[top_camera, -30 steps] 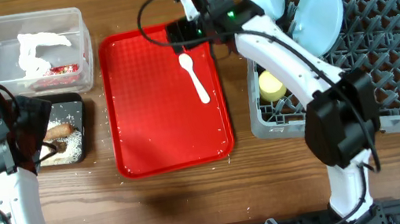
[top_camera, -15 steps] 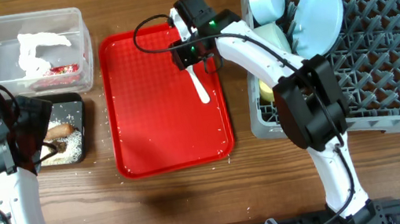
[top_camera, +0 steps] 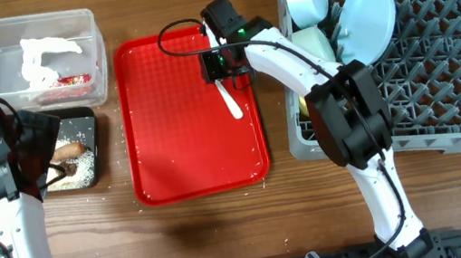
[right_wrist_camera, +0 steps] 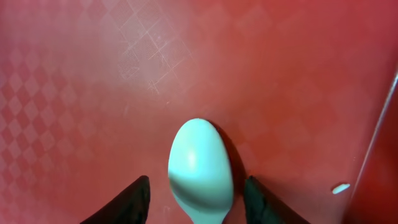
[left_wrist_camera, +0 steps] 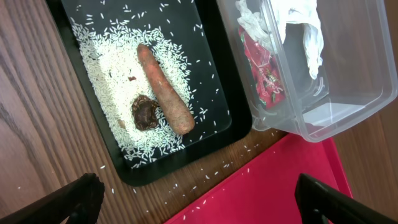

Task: Sort waste into correct bins and load items into the dishwasher rack
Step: 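Move the right gripper to the red tray and grasp the white spoon, then carry the white spoon right and lay it in the rack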

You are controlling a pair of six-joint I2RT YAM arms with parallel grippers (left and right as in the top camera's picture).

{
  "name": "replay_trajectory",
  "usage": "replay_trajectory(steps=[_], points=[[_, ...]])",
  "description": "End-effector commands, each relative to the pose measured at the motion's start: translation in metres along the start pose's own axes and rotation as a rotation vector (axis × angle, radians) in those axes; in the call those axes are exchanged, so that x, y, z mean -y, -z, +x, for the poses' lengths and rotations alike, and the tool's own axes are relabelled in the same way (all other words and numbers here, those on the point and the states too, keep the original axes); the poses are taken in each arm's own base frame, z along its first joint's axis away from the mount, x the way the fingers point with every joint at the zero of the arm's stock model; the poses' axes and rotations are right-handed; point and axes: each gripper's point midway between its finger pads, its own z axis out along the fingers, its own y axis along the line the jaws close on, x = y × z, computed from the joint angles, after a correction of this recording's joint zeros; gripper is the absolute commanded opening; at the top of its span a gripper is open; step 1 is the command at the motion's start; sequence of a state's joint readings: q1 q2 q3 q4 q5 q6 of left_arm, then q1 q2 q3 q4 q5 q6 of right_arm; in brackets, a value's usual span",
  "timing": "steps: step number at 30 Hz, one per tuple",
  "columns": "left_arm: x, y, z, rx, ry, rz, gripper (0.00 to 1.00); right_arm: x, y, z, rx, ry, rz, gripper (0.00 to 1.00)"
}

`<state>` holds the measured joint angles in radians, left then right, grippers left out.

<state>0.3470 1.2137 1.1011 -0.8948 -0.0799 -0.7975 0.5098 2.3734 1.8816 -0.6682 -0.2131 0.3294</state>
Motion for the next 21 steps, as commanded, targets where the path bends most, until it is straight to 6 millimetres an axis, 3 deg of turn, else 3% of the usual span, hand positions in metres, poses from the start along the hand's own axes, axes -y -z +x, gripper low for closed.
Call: replay_trajectory(steps=[1, 4, 11, 21], points=[[0.005, 0.005, -0.002, 0.007, -0.01, 0.018, 1.0, 0.005, -0.023, 0.026, -0.09, -0.057, -0.022, 0.43], [0.005, 0.005, -0.002, 0.007, -0.01, 0.018, 1.0, 0.008, -0.031, 0.034, -0.12, -0.119, -0.016, 0.22], [0.005, 0.005, -0.002, 0.007, -0.01, 0.018, 1.0, 0.008, -0.036, 0.039, -0.137, -0.149, -0.027, 0.04], [0.005, 0.005, -0.002, 0.007, -0.01, 0.018, 1.0, 0.008, -0.023, 0.03, -0.127, -0.164, 0.007, 0.04]])
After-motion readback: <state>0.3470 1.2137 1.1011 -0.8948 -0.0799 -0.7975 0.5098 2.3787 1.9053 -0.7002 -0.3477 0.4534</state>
